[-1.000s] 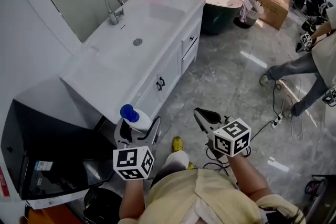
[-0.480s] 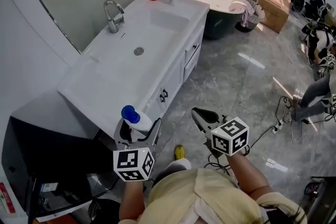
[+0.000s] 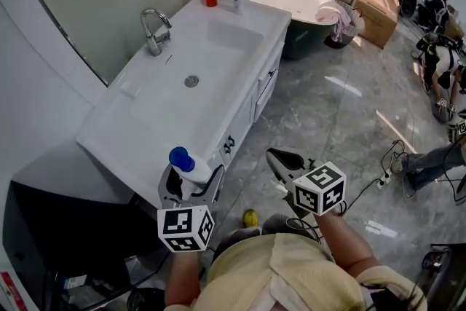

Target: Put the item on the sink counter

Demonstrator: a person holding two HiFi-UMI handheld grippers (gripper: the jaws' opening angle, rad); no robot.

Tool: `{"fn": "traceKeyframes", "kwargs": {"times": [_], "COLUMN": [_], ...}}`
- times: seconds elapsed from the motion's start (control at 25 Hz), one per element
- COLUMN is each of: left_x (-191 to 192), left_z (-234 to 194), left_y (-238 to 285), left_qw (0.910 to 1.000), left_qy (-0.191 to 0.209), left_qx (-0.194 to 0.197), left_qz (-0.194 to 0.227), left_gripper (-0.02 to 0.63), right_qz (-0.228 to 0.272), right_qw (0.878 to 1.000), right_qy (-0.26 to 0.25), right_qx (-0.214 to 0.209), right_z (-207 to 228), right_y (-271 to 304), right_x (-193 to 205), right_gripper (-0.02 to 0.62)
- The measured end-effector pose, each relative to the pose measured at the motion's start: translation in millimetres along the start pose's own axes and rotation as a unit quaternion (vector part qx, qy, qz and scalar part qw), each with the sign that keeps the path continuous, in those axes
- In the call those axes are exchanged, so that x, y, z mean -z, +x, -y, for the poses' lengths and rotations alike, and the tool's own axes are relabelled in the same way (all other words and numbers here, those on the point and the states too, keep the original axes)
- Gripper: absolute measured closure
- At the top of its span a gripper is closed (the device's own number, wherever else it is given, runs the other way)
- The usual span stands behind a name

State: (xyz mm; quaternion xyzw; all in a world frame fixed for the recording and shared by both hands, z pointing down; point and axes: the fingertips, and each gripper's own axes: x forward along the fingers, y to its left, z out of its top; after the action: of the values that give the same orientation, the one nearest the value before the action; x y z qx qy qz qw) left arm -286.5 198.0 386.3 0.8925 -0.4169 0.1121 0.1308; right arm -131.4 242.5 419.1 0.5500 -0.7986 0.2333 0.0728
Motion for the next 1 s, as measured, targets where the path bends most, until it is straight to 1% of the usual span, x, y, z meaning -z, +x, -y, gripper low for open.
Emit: {"fn": "traceKeyframes", "kwargs": {"times": [0.24, 0.44, 0.6, 0.72, 1.0], "left_x": [-3.3, -11.9, -21.3, -30.1, -47.3], "left_z": [-1.9, -2.7, -1.3, 4.1, 25.7], "left_y": [16.9, 32.0, 53.0, 73.1, 135.8], "left_qw": [1.0000, 1.0000, 0.9999, 0.9997, 0.9994], "left_qy": [0.000, 0.003, 0.004, 0.004, -0.001], "left_qx": [0.008, 0.005, -0.007, -0.016, -0.026], "left_qz": [0.005, 0.006, 0.013, 0.019, 0.023], "left_gripper": [0.126, 0.126, 0.126, 0.126, 0.126], "right_qz": [0.002, 0.008, 0.009, 0.009, 0.008], "right_qw": [1.000, 1.000, 1.000, 1.000, 1.000], "right_qy": [0.003, 0.003, 0.004, -0.002, -0.010], "right_qx": [0.011, 0.008, -0.002, -0.011, -0.023], "right_z": [13.7, 27.9, 47.5, 65.0, 125.8], "right_y": [9.0, 19.3, 30.2, 34.1, 44.5], "right_x": [-3.3, -14.6, -22.4, -33.0, -60.1], "right_gripper": [0.569, 0.569, 0.569, 0.569, 0.569]}}
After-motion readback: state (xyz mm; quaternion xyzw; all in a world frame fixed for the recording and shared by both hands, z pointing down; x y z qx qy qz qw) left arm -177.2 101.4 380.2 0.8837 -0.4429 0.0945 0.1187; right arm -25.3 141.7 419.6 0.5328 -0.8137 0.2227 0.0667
